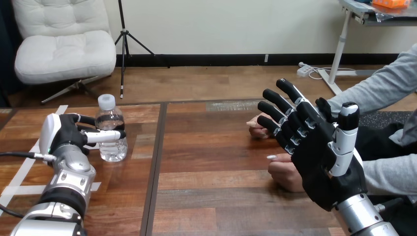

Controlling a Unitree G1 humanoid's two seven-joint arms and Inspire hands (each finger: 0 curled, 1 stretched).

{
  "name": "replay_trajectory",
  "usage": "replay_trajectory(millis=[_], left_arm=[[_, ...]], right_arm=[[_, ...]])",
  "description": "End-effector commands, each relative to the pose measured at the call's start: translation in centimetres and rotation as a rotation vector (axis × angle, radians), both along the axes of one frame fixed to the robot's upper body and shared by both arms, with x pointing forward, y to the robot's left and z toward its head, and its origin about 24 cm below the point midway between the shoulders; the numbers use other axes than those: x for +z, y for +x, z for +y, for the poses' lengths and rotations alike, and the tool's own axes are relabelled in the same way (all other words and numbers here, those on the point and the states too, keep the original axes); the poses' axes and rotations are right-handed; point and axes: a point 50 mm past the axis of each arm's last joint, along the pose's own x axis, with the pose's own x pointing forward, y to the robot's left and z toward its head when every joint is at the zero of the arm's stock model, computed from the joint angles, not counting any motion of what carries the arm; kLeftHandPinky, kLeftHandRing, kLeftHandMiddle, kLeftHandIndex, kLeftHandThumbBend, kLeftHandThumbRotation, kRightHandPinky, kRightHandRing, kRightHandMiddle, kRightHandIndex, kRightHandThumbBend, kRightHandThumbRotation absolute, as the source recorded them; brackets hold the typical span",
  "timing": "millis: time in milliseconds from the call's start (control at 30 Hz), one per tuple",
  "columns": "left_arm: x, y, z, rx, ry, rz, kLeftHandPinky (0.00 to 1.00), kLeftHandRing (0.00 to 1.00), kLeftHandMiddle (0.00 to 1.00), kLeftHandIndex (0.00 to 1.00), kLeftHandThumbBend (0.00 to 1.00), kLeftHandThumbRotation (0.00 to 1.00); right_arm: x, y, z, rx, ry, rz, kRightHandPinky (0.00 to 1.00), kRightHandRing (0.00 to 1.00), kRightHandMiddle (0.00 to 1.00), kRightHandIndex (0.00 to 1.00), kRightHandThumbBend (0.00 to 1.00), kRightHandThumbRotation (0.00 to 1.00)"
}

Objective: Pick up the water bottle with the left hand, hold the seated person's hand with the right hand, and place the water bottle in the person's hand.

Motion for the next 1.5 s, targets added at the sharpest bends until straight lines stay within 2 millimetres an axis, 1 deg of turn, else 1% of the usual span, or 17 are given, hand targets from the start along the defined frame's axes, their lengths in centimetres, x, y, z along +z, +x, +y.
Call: replay_trajectory(millis=[0,333,900,1467], left_arm=[[2.85,1.54,-0.27,-0.015,0.032,-0.134,0.37,0.41,0.46,0.50,0.78,0.00],[2.98,1.58,-0.32,-0.017,0.043,-0.148,0.34,0.39,0.44,0.49,0.76,0.00],[2.99,1.55,-0.19,-0.028,0.053,-0.147,0.35,0.40,0.45,0.49,0.76,0.00],[3.07,1.61,-0.32,-0.039,0.044,-0.155,0.35,0.41,0.45,0.49,0.75,0.00]], right_arm=[[1.81,0.42,0.13,0.010,-0.003,-0.083,0.91,0.92,0.92,0.96,0.99,1.00],[1.74,0.54,0.12,0.012,-0.002,-0.084,0.91,0.92,0.92,0.96,0.98,1.00],[1.70,0.63,0.10,0.016,-0.006,-0.087,0.91,0.93,0.93,0.96,0.97,1.00],[1.61,0.66,0.06,0.010,-0.004,-0.075,0.90,0.92,0.92,0.96,0.99,1.00]])
